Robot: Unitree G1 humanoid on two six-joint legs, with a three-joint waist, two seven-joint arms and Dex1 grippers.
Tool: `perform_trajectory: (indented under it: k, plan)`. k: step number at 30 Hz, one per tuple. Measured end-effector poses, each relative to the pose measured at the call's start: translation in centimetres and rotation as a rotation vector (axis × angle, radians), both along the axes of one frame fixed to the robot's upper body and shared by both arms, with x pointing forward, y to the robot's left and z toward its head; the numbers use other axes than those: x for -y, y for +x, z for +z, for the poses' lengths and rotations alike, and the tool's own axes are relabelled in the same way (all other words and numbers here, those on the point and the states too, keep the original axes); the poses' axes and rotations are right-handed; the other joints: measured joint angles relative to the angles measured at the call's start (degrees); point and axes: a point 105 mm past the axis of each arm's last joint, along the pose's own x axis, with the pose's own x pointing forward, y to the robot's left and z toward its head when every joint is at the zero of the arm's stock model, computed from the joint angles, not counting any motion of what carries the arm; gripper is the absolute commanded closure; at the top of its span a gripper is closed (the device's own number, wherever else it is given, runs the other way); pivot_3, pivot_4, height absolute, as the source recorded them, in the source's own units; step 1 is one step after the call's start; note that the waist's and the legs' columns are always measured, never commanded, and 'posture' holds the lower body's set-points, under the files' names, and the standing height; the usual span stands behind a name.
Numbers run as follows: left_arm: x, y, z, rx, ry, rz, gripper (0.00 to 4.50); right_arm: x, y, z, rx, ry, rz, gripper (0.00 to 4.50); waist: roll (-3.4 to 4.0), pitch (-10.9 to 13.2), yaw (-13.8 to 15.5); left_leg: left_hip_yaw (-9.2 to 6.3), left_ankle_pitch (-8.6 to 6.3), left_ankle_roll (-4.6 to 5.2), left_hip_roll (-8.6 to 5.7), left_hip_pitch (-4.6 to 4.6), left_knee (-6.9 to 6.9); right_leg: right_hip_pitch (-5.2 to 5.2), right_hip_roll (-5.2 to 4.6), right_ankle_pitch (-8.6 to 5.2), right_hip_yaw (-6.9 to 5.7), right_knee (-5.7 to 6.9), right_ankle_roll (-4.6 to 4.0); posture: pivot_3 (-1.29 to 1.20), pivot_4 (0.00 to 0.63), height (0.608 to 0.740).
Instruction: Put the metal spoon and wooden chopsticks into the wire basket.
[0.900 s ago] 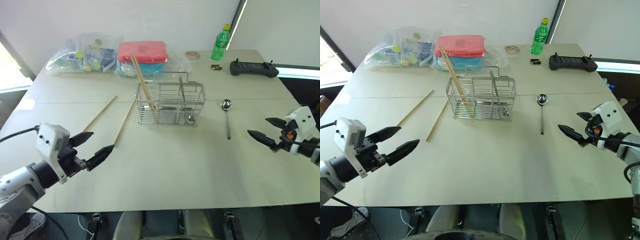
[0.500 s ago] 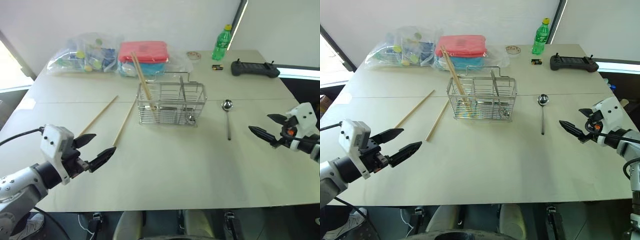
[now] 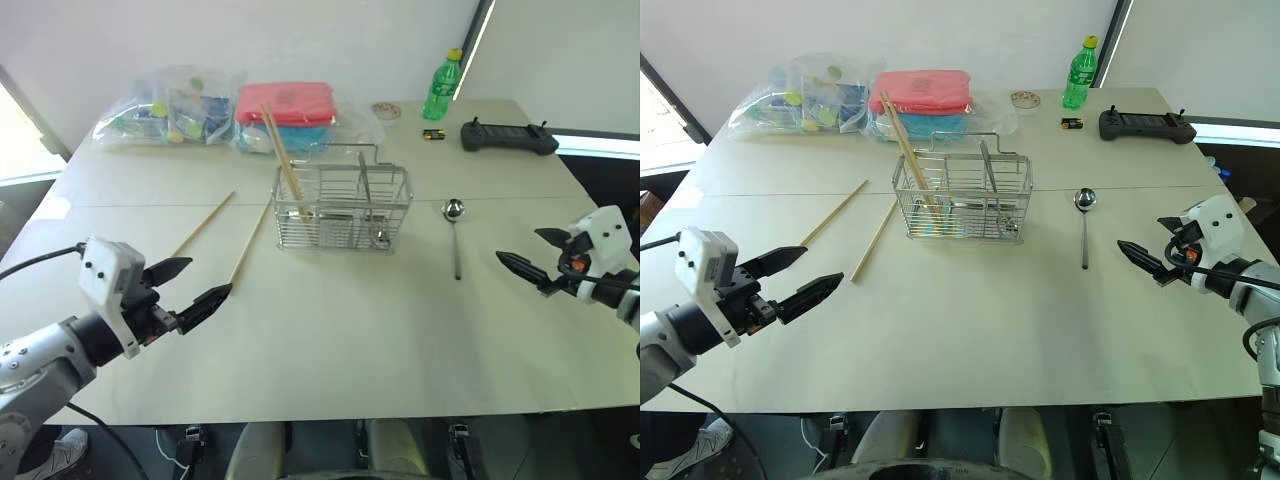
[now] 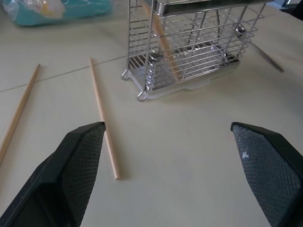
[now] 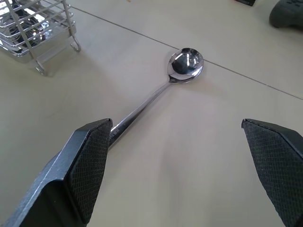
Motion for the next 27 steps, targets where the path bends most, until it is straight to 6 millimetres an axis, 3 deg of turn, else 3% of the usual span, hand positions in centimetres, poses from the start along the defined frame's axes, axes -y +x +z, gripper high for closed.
perform_trajectory:
  k: [7,14,21,27]
  plan:
    - [0.4,0.5,1.1,0.032,-0.005,-0.017,0.03,-0.7,0.9,0.7,0.037,0.024,-0.043,0.02,0.00,0.00,0.00,0.00,0.00,0.00,0.00,0.00,0.01,0.00,0.01,0.00,0.00,0.01,0.00,0.00,0.150,0.708]
    - [3.7,2.1,5.5,0.159,-0.045,-0.170,0.03,-2.9,4.9,2.0,0.065,0.122,-0.203,0.02,-0.03,0.00,-0.04,-0.03,0.00,0.00,-0.01,0.00,0.00,-0.02,0.05,0.02,0.01,0.03,-0.01,0.00,0.150,0.708]
    - [6.4,2.9,8.0,0.207,-0.047,-0.297,0.03,-5.9,8.4,0.4,-0.046,0.212,-0.262,0.02,-0.05,0.01,-0.18,-0.02,0.01,0.01,-0.05,-0.03,-0.04,-0.03,0.08,0.02,0.07,0.03,0.00,0.00,0.150,0.708]
    - [7.5,2.8,7.7,0.186,-0.037,-0.356,0.03,-4.5,10.0,-2.6,-0.169,0.288,-0.419,0.02,-0.06,0.02,-0.14,-0.01,0.02,0.01,-0.06,-0.04,-0.04,-0.04,0.08,0.03,0.09,0.06,0.01,0.00,0.150,0.708]
